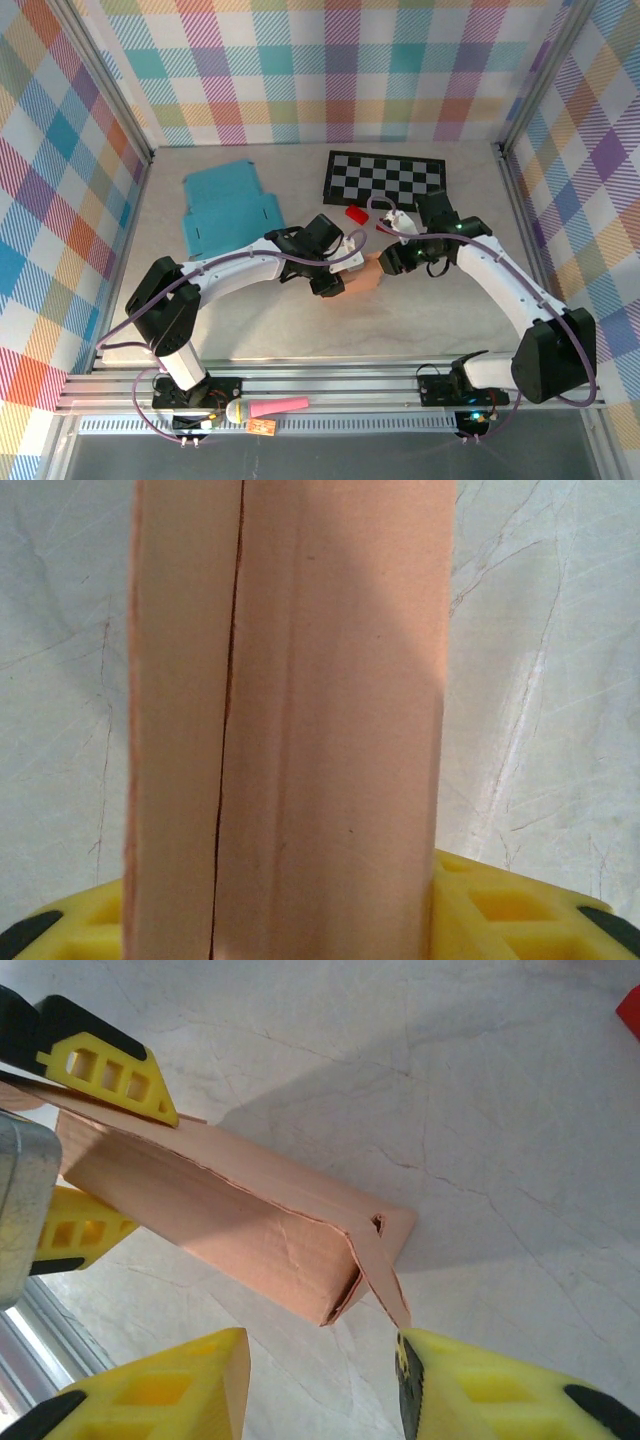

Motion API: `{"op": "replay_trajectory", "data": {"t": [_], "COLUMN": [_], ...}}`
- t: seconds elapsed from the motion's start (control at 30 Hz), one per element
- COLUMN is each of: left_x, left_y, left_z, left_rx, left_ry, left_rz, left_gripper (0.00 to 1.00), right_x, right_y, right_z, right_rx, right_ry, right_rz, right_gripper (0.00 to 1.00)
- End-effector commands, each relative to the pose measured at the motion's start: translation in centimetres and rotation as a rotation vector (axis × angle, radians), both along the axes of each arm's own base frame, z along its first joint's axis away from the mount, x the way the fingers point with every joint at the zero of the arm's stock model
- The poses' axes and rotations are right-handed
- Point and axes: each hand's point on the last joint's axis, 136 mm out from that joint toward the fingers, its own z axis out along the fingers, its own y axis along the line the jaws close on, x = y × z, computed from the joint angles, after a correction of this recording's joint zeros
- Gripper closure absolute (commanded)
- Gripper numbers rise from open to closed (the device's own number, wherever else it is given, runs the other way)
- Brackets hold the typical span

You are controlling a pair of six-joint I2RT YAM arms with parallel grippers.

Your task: Fold the paper box

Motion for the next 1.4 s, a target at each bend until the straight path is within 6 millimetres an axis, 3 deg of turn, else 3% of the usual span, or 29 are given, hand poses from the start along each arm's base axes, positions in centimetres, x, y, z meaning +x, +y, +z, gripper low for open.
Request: {"op": "replay_trajectory", "data": {"t": [0.0,0.27,0.53,0.83,1.1,1.37], "left_x": [-0.2,-0.1,-0.2,-0.2,0.0,0.6], "left_y": [-0.7,-0.7,-0.7,-0.6,-0.7,-0.5], "left_z": [0.8,0.9,0.8,0.6,0.6,0.5], "left_rx": [-0.018,-0.017,-0.015,-0.011,-0.012,-0.01], "left_ry": [-0.002,-0.004,-0.003,0.001,-0.004,-0.014], "left_rz": [-0.015,-0.016,-0.017,-0.015,-0.005,0.041], "left_gripper": [0.52,0.53,0.53,0.54,0.54,0.55], "right_x": [0.6,1.4,1.5,1.6,1.7,1.2], "right_y": [0.3,0.6,0.9,1.0,1.3,1.9], "right_z": [0.3,-0.3,-0.5,-1.0,-0.9,-0.7], "right_rx": [-0.038,-0.076,-0.088,-0.117,-0.152,-0.098], "right_ry": [-0.036,-0.043,-0.035,-0.028,-0.027,0.038], "right_rz": [0.048,0.054,0.064,0.042,-0.005,-0.161], "right_gripper": [0.56,0.62,0.82,0.86,1.0,1.0]}}
